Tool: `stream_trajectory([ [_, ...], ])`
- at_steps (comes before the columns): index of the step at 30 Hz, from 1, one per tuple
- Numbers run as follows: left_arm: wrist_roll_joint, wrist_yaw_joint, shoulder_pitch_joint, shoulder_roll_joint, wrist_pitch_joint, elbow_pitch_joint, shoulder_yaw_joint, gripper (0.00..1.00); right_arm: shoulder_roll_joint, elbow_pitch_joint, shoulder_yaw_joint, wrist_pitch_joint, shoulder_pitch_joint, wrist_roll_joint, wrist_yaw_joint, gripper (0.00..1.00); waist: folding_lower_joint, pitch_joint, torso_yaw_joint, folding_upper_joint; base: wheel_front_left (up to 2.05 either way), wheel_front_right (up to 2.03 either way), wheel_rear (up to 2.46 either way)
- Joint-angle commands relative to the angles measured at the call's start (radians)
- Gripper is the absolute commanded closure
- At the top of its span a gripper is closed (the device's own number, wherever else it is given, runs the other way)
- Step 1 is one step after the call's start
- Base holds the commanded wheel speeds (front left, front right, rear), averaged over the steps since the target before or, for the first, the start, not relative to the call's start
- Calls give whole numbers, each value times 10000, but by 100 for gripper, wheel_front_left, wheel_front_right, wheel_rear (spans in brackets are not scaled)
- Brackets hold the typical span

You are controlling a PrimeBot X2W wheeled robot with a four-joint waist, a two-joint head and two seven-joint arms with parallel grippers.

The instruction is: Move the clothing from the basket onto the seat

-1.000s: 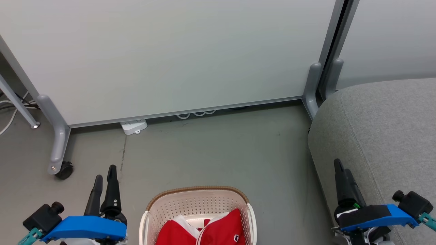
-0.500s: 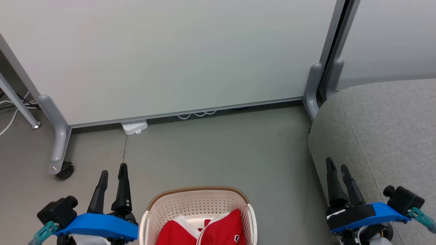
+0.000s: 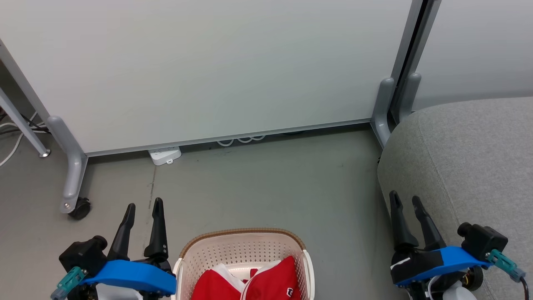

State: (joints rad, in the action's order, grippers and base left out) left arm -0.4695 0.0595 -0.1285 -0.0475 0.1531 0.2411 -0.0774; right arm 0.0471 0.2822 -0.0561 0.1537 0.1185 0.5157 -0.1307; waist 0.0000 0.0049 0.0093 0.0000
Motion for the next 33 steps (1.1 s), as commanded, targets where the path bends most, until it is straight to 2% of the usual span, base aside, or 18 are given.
stream_trajectory([
  [1,286,-52,-240,-85,107,-59,-60,0,36,-42,-39,92,230,-284,0,0,0,0,3,0,0,0,0],
  [23,2311,-142,-333,-120,615,82,-284,0,41,68,-282,614,276,-2324,0,0,0,-11,23,0,0,0,0],
  [33,2958,-31,-345,-102,810,242,-261,0,44,151,-275,804,258,-3110,1,0,0,-7,34,0,0,0,0],
])
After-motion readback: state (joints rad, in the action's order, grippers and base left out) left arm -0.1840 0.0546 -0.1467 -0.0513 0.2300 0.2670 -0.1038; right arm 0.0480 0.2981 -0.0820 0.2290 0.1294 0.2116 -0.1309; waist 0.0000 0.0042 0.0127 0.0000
